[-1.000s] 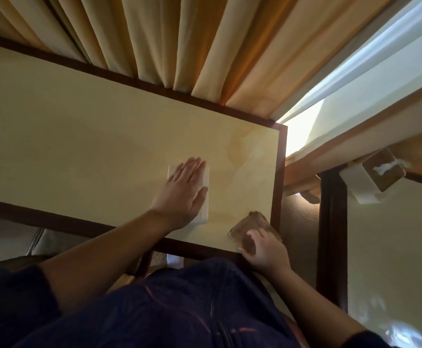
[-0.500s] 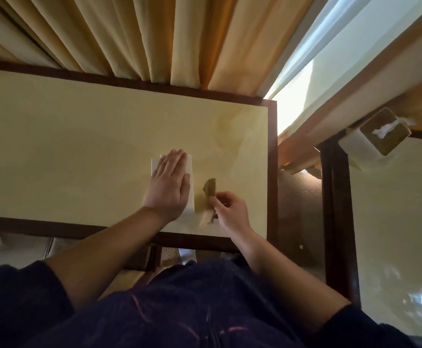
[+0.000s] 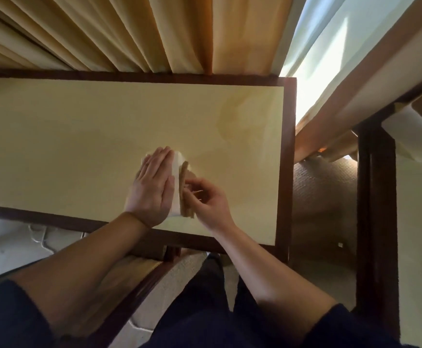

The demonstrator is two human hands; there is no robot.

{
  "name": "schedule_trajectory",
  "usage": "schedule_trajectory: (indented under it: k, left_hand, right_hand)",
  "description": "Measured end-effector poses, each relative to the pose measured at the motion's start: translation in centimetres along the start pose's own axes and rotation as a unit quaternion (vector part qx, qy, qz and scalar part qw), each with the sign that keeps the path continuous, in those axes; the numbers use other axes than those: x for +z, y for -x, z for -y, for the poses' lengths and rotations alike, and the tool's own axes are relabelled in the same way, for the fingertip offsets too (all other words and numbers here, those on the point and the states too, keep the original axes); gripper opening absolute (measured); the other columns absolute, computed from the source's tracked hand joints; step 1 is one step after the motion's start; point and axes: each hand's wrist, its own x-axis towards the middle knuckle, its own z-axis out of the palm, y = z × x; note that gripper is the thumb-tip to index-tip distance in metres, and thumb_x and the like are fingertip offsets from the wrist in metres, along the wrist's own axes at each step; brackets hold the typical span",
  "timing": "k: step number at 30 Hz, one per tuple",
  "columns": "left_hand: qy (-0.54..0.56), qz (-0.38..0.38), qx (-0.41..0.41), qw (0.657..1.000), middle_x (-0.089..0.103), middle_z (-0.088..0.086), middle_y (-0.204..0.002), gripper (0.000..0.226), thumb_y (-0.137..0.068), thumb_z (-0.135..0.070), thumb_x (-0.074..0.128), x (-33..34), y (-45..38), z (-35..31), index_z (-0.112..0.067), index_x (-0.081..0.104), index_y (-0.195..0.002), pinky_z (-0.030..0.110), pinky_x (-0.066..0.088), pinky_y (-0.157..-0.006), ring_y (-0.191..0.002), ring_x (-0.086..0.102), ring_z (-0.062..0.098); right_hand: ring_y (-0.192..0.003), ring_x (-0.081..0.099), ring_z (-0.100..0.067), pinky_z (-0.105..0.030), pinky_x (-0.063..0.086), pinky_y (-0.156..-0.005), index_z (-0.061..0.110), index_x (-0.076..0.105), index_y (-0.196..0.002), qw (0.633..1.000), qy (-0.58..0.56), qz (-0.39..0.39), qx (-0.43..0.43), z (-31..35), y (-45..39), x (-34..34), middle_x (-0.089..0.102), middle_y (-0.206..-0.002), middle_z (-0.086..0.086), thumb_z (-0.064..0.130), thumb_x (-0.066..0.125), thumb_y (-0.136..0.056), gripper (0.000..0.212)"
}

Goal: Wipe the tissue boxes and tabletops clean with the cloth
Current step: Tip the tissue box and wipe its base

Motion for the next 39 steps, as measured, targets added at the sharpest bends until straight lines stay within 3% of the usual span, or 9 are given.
schedule_trajectory:
  k: [3,5,8,10,17,21,28,34,39]
  left_hand:
    - [-0.019,-0.007,0.004,1.0,0.033,0.016,-0.166,0.058,-0.107,-0.027,0.029,0.1,-0.1,-0.3,0.0,0.034,-0.158,0.042,0.014,-0.13,-0.157,0.025,0.027]
    - [-0.029,-0.008,0.0,1.0,0.032,0.015,-0.166,0.058,-0.106,-0.025,0.03,0.2,-0.1,-0.3,0.0,0.034,-0.158,0.042,0.015,-0.13,-0.157,0.024,0.025]
    - [-0.039,-0.011,0.002,0.999,0.032,0.015,-0.166,0.058,-0.106,-0.024,0.031,0.3,0.0,-0.2,0.001,0.034,-0.158,0.045,0.016,-0.13,-0.158,0.023,0.024]
    - [-0.039,-0.02,0.005,0.999,0.033,0.016,-0.165,0.056,-0.106,-0.021,0.032,0.4,-0.1,-0.3,0.003,0.035,-0.157,0.046,0.018,-0.129,-0.157,0.025,0.024]
    - [-0.029,-0.055,0.017,0.998,0.04,0.019,-0.161,0.052,-0.102,-0.009,0.04,0.6,-0.2,-0.5,0.007,0.043,-0.151,0.054,0.025,-0.126,-0.153,0.034,0.028]
    - [-0.021,-0.056,0.02,0.998,0.042,0.02,-0.16,0.052,-0.102,-0.01,0.04,0.7,-0.2,-0.3,0.007,0.044,-0.15,0.056,0.027,-0.124,-0.153,0.035,0.029]
    - [-0.033,-0.069,0.009,0.997,0.042,0.02,-0.159,0.053,-0.102,-0.013,0.038,0.9,-0.3,0.0,0.007,0.044,-0.151,0.054,0.026,-0.125,-0.152,0.036,0.031]
    - [-0.034,-0.065,0.003,0.997,0.041,0.02,-0.16,0.053,-0.103,-0.014,0.038,0.9,-0.1,-0.1,0.006,0.043,-0.152,0.056,0.025,-0.125,-0.153,0.035,0.032]
    - [-0.037,-0.058,0.009,0.998,0.041,0.02,-0.16,0.053,-0.105,-0.016,0.035,0.7,-0.3,-0.1,0.007,0.043,-0.152,0.056,0.026,-0.125,-0.153,0.034,0.03]
  right_hand:
    - [-0.097,0.067,-0.022,-0.043,0.057,-0.079,0.021,0.07,-0.113,0.996,0.046,-0.018,-0.068,-1.5,-0.4,0.3,0.067,-0.107,-0.008,0.024,0.07,-0.096,0.017]
    - [-0.123,0.058,-0.019,-0.038,0.05,-0.101,0.019,0.067,-0.119,0.985,0.09,-0.045,-0.138,-2.6,-0.6,0.9,0.062,-0.127,0.0,0.023,0.067,-0.098,0.022]
    - [-0.152,0.039,-0.033,-0.059,0.036,-0.12,0.013,0.049,-0.149,0.98,0.05,-0.012,-0.194,-4.0,-1.0,1.9,0.046,-0.159,-0.007,0.017,0.055,-0.105,0.044]
    - [-0.161,0.021,-0.03,-0.063,0.021,-0.127,0.006,0.035,-0.161,0.975,0.067,0.02,-0.212,-4.4,-1.5,2.4,0.032,-0.17,-0.01,0.015,0.043,-0.109,0.053]
    - [-0.164,0.001,-0.031,-0.062,-0.002,-0.13,-0.006,0.017,-0.163,0.967,0.032,0.079,-0.239,-4.4,-2.7,3.5,0.008,-0.175,-0.015,0.011,0.026,-0.107,0.059]
    - [-0.164,0.003,-0.026,-0.061,0.001,-0.13,-0.001,0.017,-0.164,0.966,0.041,0.082,-0.242,-4.2,-5.8,3.3,0.012,-0.174,-0.007,0.014,0.026,-0.108,0.059]
    - [-0.162,-0.006,-0.007,-0.049,0.003,-0.133,0.014,0.008,-0.167,0.991,0.036,0.076,-0.108,-5.8,-8.1,3.0,0.004,-0.171,0.013,0.022,0.023,-0.113,0.057]
    - [-0.163,-0.006,-0.009,-0.052,0.004,-0.133,0.013,0.006,-0.169,0.994,0.012,0.085,-0.065,-7.0,-2.8,2.9,-0.001,-0.178,0.005,0.025,0.022,-0.113,0.059]
    - [-0.164,-0.006,-0.016,-0.057,0.005,-0.132,0.011,0.007,-0.168,0.991,0.007,0.089,-0.104,-5.8,0.4,3.4,-0.001,-0.178,0.003,0.019,0.023,-0.111,0.06]
